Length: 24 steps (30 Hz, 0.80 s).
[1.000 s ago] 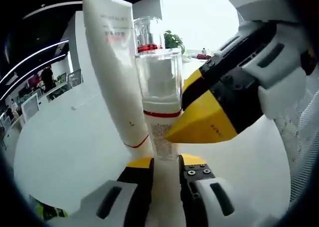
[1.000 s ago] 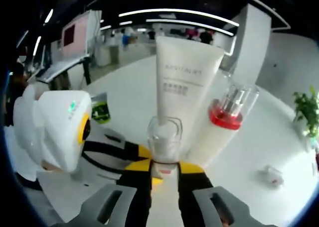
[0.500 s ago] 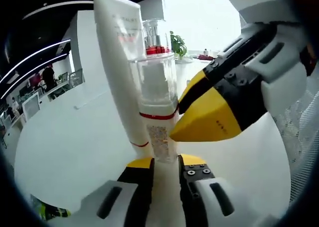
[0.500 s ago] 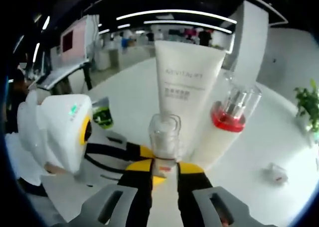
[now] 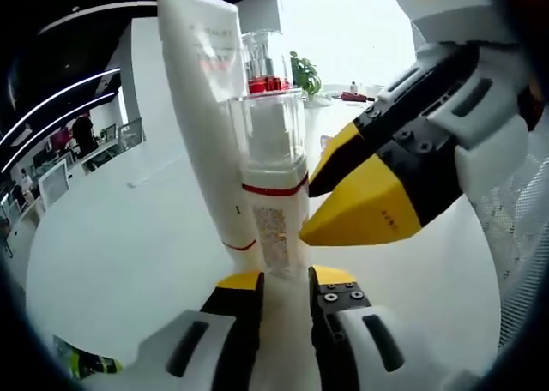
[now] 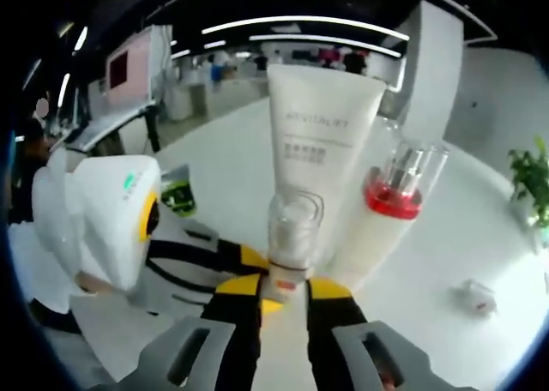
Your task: Arrange the skincare products in the storage area until every visible bottle or jar stands upright without overlapping.
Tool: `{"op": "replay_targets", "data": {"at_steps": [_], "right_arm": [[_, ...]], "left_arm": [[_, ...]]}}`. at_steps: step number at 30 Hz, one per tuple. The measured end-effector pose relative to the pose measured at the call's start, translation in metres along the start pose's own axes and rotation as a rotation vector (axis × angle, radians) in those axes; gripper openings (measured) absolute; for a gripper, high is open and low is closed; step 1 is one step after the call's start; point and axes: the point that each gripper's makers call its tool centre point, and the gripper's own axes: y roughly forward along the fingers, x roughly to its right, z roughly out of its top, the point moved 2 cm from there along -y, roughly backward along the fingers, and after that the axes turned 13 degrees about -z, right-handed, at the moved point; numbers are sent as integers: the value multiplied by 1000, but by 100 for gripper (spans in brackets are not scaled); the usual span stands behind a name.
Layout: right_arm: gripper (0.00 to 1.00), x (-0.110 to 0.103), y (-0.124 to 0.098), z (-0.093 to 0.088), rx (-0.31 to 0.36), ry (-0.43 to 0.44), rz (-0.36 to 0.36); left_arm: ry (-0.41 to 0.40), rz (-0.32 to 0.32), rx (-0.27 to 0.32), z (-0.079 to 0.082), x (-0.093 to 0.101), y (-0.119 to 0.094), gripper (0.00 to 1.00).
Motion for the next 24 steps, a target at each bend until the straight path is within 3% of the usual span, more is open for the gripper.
{"op": "replay_targets", "data": {"at_steps": [13,24], "right_arm": [[19,5,-12,-2,16,22,1],[48,9,-32,-11,-13,49,16]], "left_arm": [[-24,10,10,6,5,-13,29],[-99,-61,-32,2,21,-29,35]]}}
